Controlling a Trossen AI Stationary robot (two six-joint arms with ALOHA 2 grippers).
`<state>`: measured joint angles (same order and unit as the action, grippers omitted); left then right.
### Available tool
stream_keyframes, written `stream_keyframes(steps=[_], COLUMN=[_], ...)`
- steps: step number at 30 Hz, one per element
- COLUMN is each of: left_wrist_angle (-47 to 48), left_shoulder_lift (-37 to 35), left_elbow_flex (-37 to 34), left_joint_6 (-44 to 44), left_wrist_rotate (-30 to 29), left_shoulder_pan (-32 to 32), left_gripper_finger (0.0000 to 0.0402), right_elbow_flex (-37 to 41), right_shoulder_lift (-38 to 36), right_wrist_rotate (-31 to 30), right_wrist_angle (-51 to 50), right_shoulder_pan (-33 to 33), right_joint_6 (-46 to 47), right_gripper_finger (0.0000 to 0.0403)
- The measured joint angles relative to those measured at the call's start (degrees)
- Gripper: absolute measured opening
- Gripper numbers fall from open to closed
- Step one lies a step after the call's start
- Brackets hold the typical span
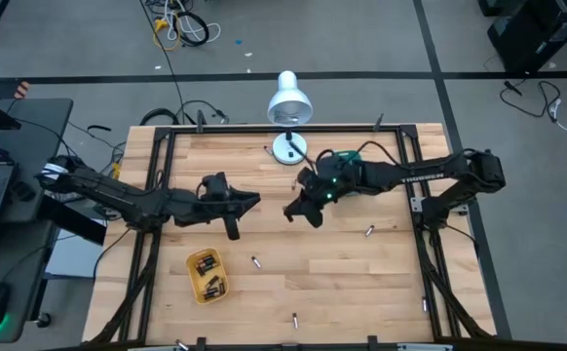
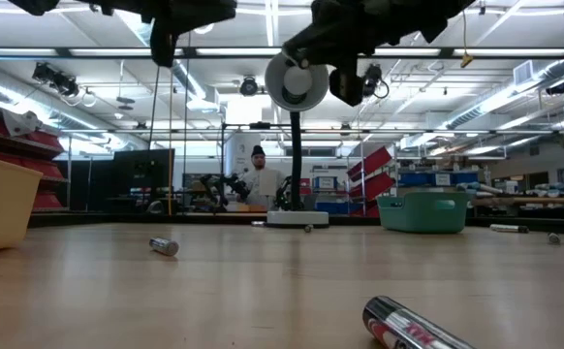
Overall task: Sort batteries
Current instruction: Put the golden battery into the yellow bin
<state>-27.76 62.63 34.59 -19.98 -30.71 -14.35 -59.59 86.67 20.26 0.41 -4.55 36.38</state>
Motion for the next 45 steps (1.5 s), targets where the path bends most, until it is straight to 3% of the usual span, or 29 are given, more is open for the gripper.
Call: stream_keyframes(steps=[8, 12, 16, 22, 28, 38, 45], left_wrist_angle=[-1.1, -0.9, -1.2, -1.6, -6.7, -10.4, -10.0], left_shoulder_lift=[0.1, 0.5, 0.5, 1.9, 5.1, 8.6, 9.1], left_elbow_flex=[0.0, 0.0, 0.0, 0.0, 0.0, 0.1, 3.3], left_joint_6=[4.8, 8.1, 11.9, 17.2, 18.2, 18.7, 29.6], left_wrist_rotate=[-0.1, -0.2, -0.7, -0.6, 5.4, 7.6, 7.1], left_shoulder_pan=[0.0, 0.0, 0.0, 0.0, 0.0, 0.0, 0.0], left_gripper_finger=[0.0243, 0.0292, 0.0297, 0.0288, 0.0288, 0.0304, 0.0302], right_elbow_flex=[0.0, -0.1, -0.1, 0.0, 0.0, 0.0, 0.0], right_shoulder_lift=[0.2, 1.7, 4.1, 6.2, 6.1, 6.1, 6.1], right_wrist_rotate=[4.0, 5.1, 7.3, 8.5, 6.7, 5.9, 1.2], right_wrist_angle=[13.1, 20.9, 25.9, 27.0, 29.1, 29.5, 29.6], right_shoulder_pan=[-2.8, -4.4, -4.9, -3.4, -3.1, -1.0, 1.2], right_joint_6=[4.0, 8.9, 14.8, 16.7, 19.0, 25.5, 30.3], right_gripper_finger=[0.0027, 0.0027, 0.0027, 0.0027, 0.0027, 0.0027, 0.0028])
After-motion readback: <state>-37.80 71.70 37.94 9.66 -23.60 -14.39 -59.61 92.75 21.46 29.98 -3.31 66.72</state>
